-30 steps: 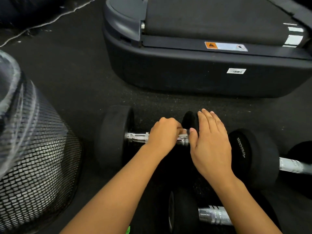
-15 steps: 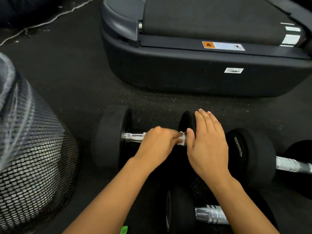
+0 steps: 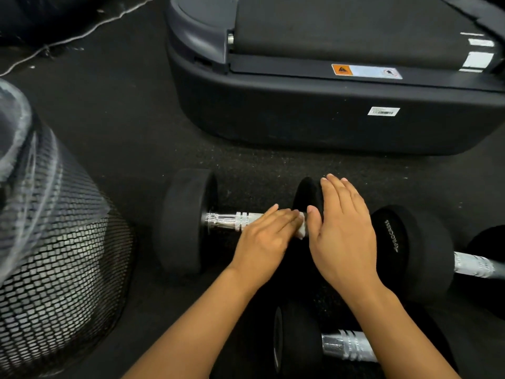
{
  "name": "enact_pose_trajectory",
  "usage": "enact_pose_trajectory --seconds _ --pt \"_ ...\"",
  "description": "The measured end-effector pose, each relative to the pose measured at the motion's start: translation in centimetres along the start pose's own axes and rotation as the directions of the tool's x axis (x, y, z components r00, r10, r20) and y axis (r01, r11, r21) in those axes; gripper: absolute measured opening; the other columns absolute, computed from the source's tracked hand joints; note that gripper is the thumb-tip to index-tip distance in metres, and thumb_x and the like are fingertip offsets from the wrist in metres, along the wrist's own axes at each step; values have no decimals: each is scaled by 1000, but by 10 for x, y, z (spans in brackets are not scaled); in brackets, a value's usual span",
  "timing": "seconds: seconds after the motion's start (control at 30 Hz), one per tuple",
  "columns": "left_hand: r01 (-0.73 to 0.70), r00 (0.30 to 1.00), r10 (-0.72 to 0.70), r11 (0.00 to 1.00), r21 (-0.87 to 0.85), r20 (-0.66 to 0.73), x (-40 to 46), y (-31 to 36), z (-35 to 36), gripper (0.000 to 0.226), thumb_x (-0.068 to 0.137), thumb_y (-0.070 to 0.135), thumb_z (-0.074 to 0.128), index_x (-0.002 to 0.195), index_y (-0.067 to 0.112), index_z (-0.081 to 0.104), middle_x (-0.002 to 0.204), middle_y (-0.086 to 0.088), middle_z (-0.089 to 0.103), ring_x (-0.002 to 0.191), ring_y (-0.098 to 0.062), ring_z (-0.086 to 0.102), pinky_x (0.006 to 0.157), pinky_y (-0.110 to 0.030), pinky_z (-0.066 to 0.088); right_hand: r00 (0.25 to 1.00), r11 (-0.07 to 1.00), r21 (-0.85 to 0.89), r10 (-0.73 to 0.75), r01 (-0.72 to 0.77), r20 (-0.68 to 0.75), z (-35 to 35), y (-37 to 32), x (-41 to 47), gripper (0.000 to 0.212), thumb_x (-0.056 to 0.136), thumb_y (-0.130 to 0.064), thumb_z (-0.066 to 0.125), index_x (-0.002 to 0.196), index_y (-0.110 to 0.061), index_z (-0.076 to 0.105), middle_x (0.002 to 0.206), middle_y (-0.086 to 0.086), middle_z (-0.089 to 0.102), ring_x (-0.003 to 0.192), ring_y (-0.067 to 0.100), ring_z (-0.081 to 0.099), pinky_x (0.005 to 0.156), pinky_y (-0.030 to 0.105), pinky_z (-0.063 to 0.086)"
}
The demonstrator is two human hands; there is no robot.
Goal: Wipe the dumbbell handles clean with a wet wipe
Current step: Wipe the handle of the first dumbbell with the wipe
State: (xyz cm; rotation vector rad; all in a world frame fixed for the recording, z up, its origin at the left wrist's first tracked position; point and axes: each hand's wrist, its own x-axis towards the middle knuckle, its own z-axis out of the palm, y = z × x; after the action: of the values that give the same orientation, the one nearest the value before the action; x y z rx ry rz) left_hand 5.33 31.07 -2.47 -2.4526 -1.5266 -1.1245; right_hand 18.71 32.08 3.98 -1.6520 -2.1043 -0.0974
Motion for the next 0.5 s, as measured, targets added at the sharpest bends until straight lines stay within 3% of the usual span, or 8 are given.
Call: enact_pose_trajectory --seconds 0.07,0.13,0.2,0.23,0.37,0.43,0.5 --pt "122 977 -118 992 -12 178 20 5 -12 28 85 14 48 103 11 69 96 -5 71 91 -21 67 94 -36 46 1000 1000 -7 1 -1 12 1 -1 1 55 91 -32 30 131 1 45 136 15 48 132 29 37 110 38 26" --pt "284 868 -278 958 48 412 43 5 -24 24 92 24 47 103 21 68 93 -6 70 89 -27 64 85 -38 49 1000 1000 -23 4 -4 11 0 0 2 55 91 -33 29 131 1 45 136 15 48 131 29 37 110 38 25" --pt "374 770 -390 917 138 505 56 1 -30 25 95 32 46 102 23 68 93 -9 68 90 -29 61 77 -38 48 1000 1000 -31 -1 1 14 0 -1 2 55 91 -33 30 131 1 46 136 15 48 131 29 38 110 36 24" --pt "379 758 -401 913 152 515 57 0 -29 25 95 33 46 100 23 68 92 -9 67 90 -29 61 76 -38 48 1000 1000 -28 0 1 14 -1 -1 1 55 91 -33 30 131 1 46 136 15 48 131 29 38 110 36 23" --pt "299 873 -275 954 4 402 35 8 -22 26 92 27 42 95 23 67 89 -3 70 85 -27 64 79 -42 50 1000 1000 -14 11 -11 -2 -1 -2 0 55 90 -33 30 131 1 46 136 15 49 131 29 38 110 36 24" --pt "286 885 -249 957 -39 392 32 7 -23 27 92 27 43 101 20 67 94 -1 70 90 -25 64 81 -43 50 1000 1000 -16 16 -16 0 -1 -2 0 56 90 -33 29 130 1 47 136 14 49 131 28 38 109 36 24" --pt "304 870 -300 951 53 392 39 3 -25 27 96 32 43 106 21 66 98 -4 69 93 -27 62 79 -39 48 1000 1000 -16 10 -10 7 -1 -2 1 55 90 -33 30 131 1 46 136 14 49 131 28 38 109 36 23"
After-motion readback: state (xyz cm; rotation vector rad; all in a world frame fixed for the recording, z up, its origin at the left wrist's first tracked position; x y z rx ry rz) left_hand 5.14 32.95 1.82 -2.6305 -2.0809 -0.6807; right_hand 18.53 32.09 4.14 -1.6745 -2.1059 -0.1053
